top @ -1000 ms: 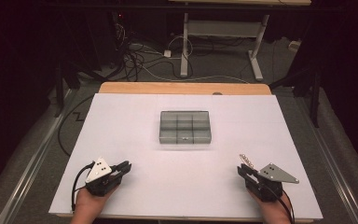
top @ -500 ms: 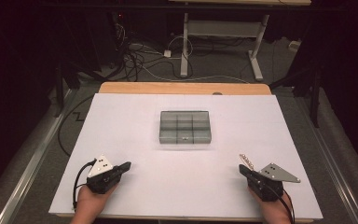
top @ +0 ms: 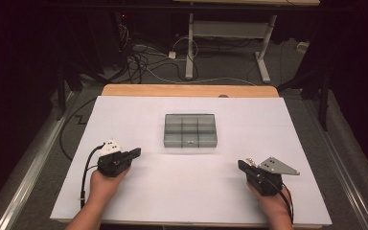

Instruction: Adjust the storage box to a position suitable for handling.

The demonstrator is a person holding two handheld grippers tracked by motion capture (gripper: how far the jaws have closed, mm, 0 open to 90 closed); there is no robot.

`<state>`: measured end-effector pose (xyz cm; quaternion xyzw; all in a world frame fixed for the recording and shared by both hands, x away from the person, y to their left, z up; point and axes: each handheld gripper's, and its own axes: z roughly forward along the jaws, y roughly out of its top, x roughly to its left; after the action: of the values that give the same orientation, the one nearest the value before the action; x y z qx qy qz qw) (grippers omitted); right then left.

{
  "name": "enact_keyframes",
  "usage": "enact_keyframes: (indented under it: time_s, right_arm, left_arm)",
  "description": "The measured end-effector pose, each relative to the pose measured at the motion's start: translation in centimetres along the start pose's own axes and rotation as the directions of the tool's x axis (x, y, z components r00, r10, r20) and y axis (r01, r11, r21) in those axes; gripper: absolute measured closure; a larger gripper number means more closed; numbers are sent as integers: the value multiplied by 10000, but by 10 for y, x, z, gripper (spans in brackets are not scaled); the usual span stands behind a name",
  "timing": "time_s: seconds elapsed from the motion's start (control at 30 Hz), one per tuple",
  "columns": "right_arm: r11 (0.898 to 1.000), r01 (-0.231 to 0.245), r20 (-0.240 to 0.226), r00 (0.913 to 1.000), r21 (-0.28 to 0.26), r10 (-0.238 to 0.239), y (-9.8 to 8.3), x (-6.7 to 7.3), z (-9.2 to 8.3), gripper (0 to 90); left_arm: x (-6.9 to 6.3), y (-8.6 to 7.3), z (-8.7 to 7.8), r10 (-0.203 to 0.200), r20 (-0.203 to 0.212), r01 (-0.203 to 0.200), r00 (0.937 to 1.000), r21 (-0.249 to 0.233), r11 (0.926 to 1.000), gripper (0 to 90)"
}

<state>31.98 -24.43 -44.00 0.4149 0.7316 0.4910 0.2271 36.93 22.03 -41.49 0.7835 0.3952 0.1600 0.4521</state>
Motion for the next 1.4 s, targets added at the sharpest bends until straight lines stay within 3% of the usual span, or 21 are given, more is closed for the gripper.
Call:
enact_keyframes:
  time_s: [0.23, 0.4, 0.53, 0.67, 0.83, 1.17, 1.4]
  right_arm:
    - [10000, -12, -194, 9998, -39, 11, -2, 1, 1, 900]
    - [10000, -45, -293, 9996, -77, 42, -5, 2, -4, 900]
    - [10000, -47, -339, 9994, -86, 44, -7, -1, -5, 900]
    - [10000, -20, -362, 9993, -53, 18, -8, -2, -6, 900]
    - [10000, -5, -373, 9993, -62, 2, -8, -3, -7, 900]
    - [9998, 194, -563, 9982, 11, -193, -8, 4, -5, 900]
    - [9997, 232, -598, 9980, 113, -225, -9, 7, -4, 900]
  left_arm:
    - [15, 24, 27, -149, -131, 148, 9998, -46, 9999, 877]
    - [28, 47, 58, -174, -356, 174, 9992, 12, 9998, 877]
    - [34, 57, 72, -403, -369, 403, 9985, 7, 9992, 878]
    - [44, 74, 92, -327, -666, 331, 9972, 47, 9994, 877]
    - [54, 86, 110, -360, -699, 370, 9969, 132, 9992, 878]
    - [58, 103, 148, -242, -645, 274, 9976, 482, 9985, 878]
    - [54, 106, 160, -47, -507, 82, 9987, 686, 9976, 878]
